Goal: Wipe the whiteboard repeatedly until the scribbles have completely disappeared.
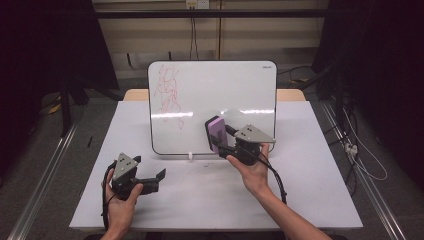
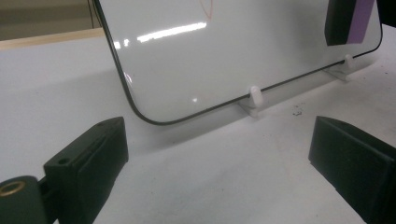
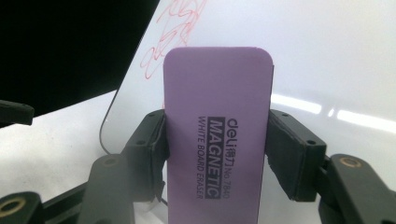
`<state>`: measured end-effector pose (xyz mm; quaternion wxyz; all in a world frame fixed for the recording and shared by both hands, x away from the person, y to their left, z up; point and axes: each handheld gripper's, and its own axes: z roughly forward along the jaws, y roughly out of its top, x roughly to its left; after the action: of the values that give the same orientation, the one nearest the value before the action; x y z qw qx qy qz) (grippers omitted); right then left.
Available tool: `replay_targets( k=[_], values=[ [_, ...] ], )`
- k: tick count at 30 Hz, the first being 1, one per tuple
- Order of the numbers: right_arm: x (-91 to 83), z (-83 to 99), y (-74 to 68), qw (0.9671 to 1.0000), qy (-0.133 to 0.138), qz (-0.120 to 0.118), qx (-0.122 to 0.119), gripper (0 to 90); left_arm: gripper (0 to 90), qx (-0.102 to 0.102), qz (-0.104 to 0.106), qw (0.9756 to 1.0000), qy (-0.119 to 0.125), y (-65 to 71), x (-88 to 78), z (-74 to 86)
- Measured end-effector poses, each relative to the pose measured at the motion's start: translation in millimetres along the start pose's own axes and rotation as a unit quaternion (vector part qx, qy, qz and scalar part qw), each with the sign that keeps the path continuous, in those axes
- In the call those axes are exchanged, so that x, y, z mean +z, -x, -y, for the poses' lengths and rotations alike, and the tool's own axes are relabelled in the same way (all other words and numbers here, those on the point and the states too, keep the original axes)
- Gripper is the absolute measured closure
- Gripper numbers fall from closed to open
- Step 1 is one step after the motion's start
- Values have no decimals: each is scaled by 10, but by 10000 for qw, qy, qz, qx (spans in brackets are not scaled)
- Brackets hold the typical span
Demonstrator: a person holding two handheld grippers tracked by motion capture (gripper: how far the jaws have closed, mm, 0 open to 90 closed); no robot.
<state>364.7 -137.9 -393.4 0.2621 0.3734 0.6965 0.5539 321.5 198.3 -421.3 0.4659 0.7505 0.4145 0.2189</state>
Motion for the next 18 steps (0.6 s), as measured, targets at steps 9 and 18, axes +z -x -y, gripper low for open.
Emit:
replay_targets(
  k=[9, 18],
  values=[
    [247, -153, -152, 9985, -230, -6, -499, 415, 50, -44, -236, 9997, -4, -86, -53, 18],
    [422, -353, -326, 9934, -513, 96, -1024, 415, 51, 16, -261, 9997, 27, -79, -119, 50]
  ],
)
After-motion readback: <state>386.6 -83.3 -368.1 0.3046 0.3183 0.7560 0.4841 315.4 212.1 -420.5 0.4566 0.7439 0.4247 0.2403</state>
